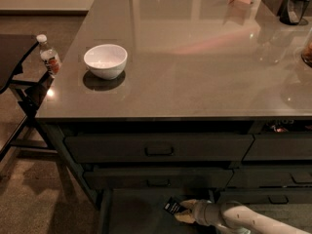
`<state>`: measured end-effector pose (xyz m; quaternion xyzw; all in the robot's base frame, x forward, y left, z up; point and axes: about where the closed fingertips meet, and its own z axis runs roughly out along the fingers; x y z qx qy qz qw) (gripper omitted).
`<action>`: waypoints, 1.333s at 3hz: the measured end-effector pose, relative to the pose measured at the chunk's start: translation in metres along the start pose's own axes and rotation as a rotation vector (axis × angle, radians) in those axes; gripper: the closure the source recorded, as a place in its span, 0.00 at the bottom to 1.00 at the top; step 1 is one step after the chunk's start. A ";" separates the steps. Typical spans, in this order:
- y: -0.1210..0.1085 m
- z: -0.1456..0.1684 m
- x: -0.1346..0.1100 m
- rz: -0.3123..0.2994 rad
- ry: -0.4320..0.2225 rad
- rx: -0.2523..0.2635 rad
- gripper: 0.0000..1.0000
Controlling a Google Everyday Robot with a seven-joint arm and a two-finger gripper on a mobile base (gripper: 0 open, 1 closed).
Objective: Place rxbar blueberry into bottom drawer
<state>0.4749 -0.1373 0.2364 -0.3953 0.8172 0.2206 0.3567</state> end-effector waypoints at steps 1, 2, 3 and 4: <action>0.000 0.000 0.000 0.000 0.000 0.000 1.00; -0.002 0.019 0.005 0.010 -0.027 -0.014 1.00; -0.007 0.045 0.018 0.006 -0.083 -0.017 1.00; -0.008 0.068 0.033 -0.011 -0.120 -0.015 1.00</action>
Offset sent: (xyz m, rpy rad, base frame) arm 0.0213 0.0191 -0.0458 0.0882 -0.0125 0.0006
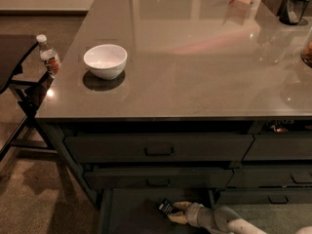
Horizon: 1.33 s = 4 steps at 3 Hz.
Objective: Place rxbar blueberry into bottom drawer
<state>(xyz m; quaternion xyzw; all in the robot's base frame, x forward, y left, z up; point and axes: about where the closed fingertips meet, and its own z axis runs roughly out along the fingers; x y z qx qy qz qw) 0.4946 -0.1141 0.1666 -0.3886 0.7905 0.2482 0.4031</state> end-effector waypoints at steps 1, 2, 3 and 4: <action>0.000 0.016 0.012 -0.022 -0.013 0.003 1.00; -0.001 0.017 0.014 -0.022 -0.014 0.005 0.82; -0.001 0.017 0.014 -0.022 -0.014 0.005 0.58; -0.001 0.017 0.014 -0.022 -0.014 0.005 0.35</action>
Offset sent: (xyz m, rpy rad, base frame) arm 0.0026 0.0054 -0.0167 0.0003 -0.0211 0.0078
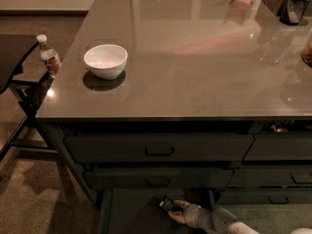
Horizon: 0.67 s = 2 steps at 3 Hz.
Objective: Place rxbar blueberry into bottom drawer
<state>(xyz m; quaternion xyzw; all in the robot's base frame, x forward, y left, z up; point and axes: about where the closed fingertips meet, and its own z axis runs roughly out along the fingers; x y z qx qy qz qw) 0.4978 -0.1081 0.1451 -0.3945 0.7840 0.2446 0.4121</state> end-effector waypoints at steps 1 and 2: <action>0.000 0.000 0.000 0.000 0.000 0.000 0.13; 0.000 0.000 0.000 0.000 0.000 0.000 0.00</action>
Offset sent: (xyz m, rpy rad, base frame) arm 0.0000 0.0000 0.0000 0.0000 0.0000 0.0000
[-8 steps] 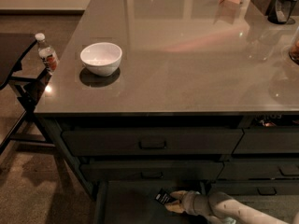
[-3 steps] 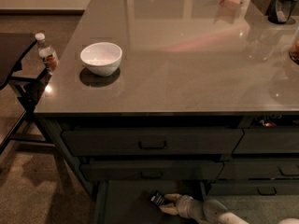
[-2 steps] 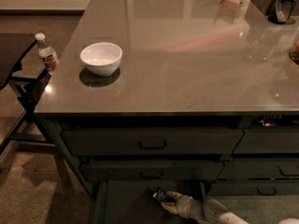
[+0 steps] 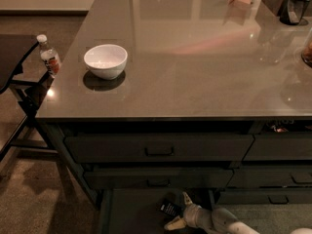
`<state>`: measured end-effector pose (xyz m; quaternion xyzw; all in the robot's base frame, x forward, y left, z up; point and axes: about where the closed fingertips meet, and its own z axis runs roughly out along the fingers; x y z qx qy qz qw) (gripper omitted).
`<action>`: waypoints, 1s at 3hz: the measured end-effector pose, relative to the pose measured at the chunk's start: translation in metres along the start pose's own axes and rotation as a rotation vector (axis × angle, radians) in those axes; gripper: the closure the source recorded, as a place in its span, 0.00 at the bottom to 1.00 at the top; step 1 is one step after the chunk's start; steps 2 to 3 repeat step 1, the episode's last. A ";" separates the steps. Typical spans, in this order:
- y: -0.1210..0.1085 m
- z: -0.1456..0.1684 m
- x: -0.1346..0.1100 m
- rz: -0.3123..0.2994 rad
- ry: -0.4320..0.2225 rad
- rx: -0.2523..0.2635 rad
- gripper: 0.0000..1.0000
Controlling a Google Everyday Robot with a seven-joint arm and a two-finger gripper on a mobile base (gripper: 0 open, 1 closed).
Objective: Place rxbar blueberry into bottom drawer
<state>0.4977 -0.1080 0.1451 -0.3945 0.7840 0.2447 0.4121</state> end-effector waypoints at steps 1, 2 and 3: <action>0.000 0.000 0.000 0.000 0.000 0.000 0.00; 0.000 0.000 0.000 0.000 0.000 0.000 0.00; 0.000 0.000 0.000 0.000 0.000 0.000 0.00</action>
Offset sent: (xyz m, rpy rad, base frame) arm 0.0000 0.0000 0.0000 0.0000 0.0000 0.0000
